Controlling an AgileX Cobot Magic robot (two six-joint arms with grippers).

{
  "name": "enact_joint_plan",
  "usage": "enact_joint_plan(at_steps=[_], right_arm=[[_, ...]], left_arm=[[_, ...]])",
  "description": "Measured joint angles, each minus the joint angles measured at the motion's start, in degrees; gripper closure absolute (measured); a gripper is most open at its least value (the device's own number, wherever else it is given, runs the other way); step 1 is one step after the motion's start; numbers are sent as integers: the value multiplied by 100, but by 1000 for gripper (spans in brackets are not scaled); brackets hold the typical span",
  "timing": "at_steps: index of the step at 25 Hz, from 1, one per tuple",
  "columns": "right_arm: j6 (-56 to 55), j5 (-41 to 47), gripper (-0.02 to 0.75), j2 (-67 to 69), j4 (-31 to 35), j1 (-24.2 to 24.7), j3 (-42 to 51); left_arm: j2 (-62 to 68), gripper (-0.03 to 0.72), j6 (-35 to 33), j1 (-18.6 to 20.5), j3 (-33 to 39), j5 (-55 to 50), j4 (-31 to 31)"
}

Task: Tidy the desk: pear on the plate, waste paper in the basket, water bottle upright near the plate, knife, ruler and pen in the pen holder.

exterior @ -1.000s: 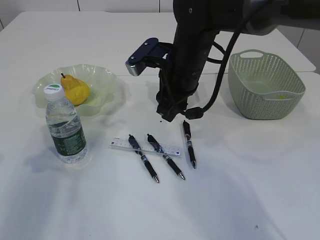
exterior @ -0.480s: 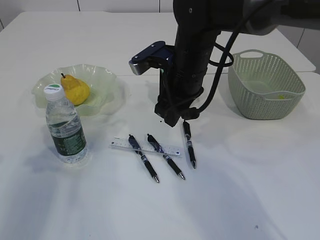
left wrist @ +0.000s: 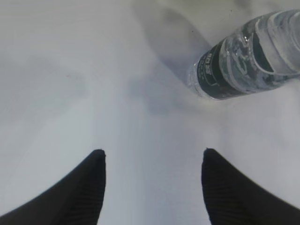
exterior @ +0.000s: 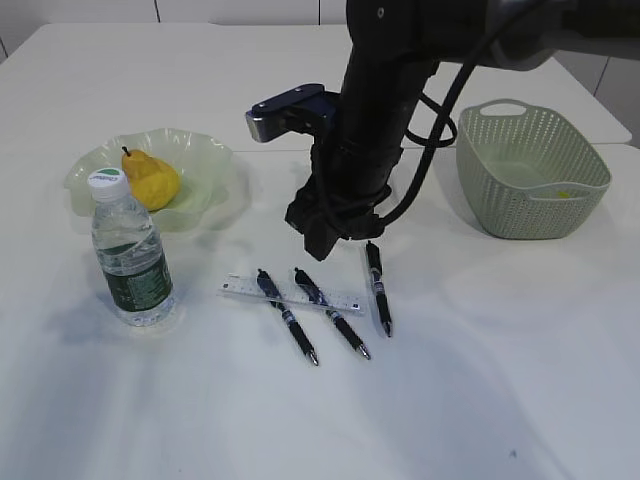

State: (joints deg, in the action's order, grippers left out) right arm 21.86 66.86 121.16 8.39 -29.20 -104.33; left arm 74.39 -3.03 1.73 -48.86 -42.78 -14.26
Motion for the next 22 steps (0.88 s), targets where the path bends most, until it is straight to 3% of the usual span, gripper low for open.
enact_joint_plan(at_steps=[12, 22], right_arm=[[28, 274, 391, 0, -50, 23, 0], [84, 296, 391, -120, 254, 600, 0]], left_arm=[[-380, 232, 0, 0, 0, 11, 158], [-636, 232, -87, 0, -108, -39, 409]])
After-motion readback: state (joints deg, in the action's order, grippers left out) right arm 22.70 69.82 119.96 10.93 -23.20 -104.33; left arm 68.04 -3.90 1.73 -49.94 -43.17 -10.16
